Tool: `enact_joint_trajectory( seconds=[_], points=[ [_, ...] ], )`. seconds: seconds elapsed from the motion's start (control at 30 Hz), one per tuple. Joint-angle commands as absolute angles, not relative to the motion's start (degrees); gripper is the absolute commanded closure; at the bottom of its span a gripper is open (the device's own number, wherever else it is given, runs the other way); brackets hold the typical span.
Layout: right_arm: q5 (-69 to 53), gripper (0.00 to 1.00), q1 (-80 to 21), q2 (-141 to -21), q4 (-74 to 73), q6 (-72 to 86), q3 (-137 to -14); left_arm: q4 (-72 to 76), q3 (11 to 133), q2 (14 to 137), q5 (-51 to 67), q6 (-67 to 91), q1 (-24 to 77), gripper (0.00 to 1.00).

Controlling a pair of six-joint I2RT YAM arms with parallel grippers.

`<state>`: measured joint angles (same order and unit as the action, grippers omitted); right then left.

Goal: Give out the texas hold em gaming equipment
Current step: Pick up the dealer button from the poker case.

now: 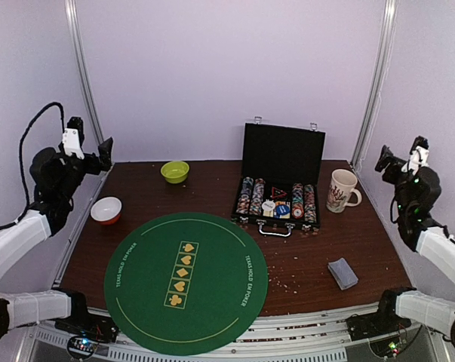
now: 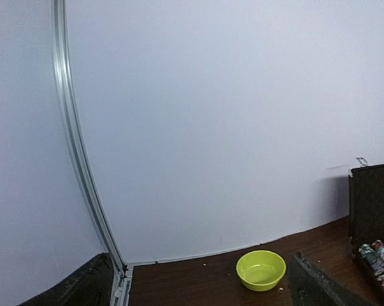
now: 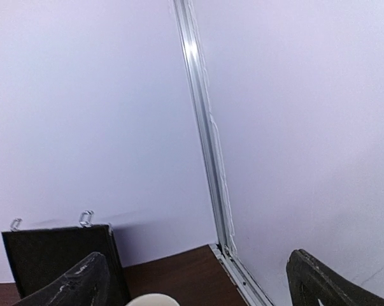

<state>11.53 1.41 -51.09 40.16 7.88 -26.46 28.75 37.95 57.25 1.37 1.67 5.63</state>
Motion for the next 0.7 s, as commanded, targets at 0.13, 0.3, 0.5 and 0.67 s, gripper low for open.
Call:
enact_joint_trajectory(
  seconds=[0.13, 0.3, 0.5, 0.67],
  points=[
    [-19.32, 0.25, 0.67, -57.36, 9.51, 18.00, -54.71, 4.45, 47.20, 56.50, 9.27, 1.69, 10.39, 0.02],
    [-19.31, 0.38, -16.59, -73.00, -5.25, 16.88, -68.42, -0.03, 50.06, 60.19, 12.74, -2.74, 18.17, 0.02],
    [-8.30, 0.43, -28.78, -95.72, -24.55, 11.62, -87.31, -0.71, 50.89, 63.32, 15.34, -4.03, 22.15, 0.02],
    [-3.19, 0.39, -32.34, -111.95, -40.90, -0.82, -102.65, -0.72, 50.74, 63.39, 15.71, -4.61, 22.41, 0.02]
  ],
)
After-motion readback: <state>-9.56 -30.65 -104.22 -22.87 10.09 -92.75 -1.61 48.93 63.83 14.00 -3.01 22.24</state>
